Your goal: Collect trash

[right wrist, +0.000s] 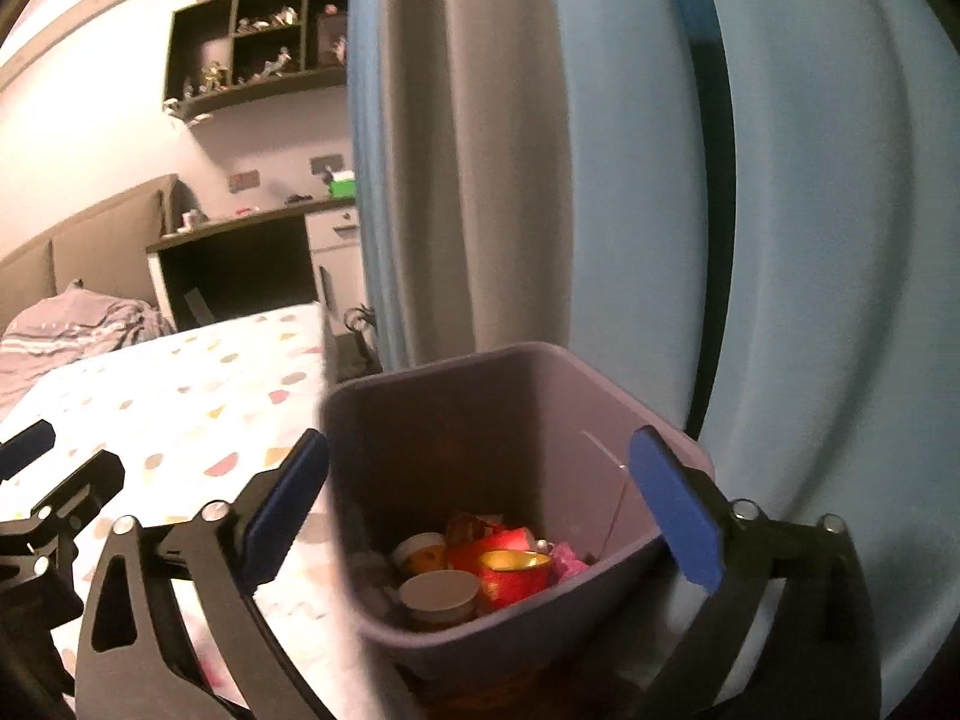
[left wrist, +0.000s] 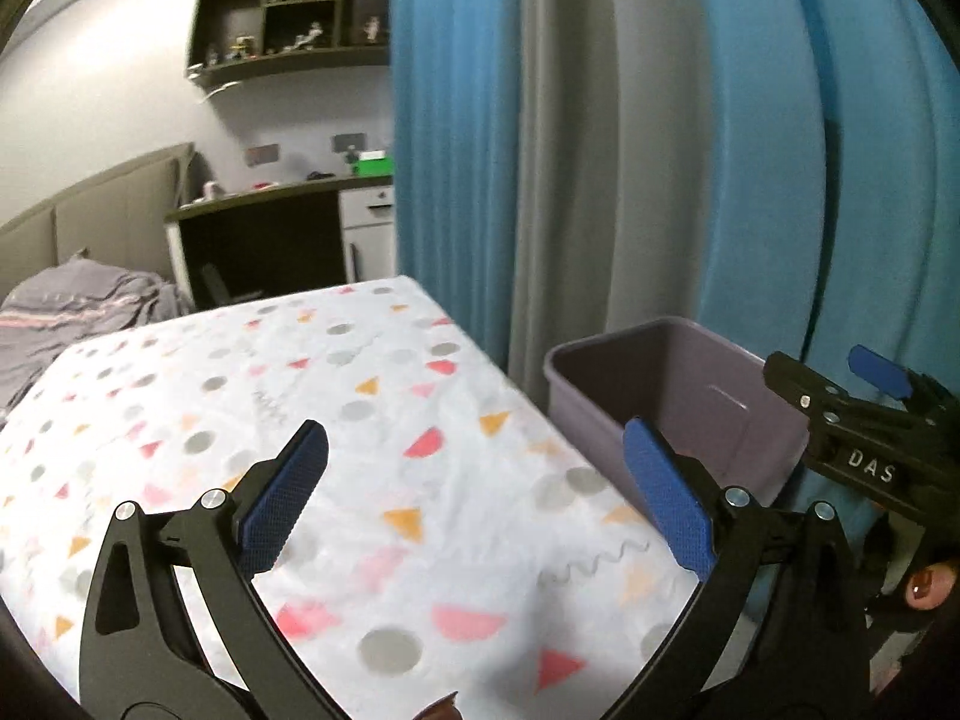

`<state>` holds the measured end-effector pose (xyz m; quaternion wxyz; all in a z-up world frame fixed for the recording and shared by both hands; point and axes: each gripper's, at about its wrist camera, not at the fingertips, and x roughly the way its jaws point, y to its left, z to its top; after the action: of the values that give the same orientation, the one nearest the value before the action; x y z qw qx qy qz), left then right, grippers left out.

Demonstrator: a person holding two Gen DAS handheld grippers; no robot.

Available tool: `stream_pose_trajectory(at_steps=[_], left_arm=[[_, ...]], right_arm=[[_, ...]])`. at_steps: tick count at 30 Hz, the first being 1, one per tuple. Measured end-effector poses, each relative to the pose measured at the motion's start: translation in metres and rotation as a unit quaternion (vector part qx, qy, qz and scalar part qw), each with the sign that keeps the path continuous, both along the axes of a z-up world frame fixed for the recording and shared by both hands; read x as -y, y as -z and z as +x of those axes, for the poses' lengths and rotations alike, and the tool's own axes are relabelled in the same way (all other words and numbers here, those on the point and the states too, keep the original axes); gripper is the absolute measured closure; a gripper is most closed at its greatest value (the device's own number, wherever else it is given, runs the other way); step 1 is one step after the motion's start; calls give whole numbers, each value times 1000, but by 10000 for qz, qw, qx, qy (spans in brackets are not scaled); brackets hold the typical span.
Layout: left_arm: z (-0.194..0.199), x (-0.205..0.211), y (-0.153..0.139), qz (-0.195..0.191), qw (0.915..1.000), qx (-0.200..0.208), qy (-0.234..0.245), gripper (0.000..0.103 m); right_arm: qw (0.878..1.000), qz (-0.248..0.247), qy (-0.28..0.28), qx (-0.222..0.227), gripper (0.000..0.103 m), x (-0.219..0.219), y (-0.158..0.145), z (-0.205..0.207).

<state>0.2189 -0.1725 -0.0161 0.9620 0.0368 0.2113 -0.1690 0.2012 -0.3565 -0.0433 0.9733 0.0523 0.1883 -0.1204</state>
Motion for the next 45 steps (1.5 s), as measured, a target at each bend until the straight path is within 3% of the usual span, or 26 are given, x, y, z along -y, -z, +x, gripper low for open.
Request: stream_pose_trajectory(at_steps=[19,31,45], left_arm=[[-84,-116,-6,-82,9949,-109,-1001,6],[-110,-141,-11,-187,9937,33,-1101,6],[-114,-144,-13,-254,9939,15,-1074,6]], right_arm=[[9993,-278,-234,98,6,-104,-12,-77],[9989,-233,-343,212,6,-134,-20,-103],[9985,-254,-403,285,6,-142,-24,-108]])
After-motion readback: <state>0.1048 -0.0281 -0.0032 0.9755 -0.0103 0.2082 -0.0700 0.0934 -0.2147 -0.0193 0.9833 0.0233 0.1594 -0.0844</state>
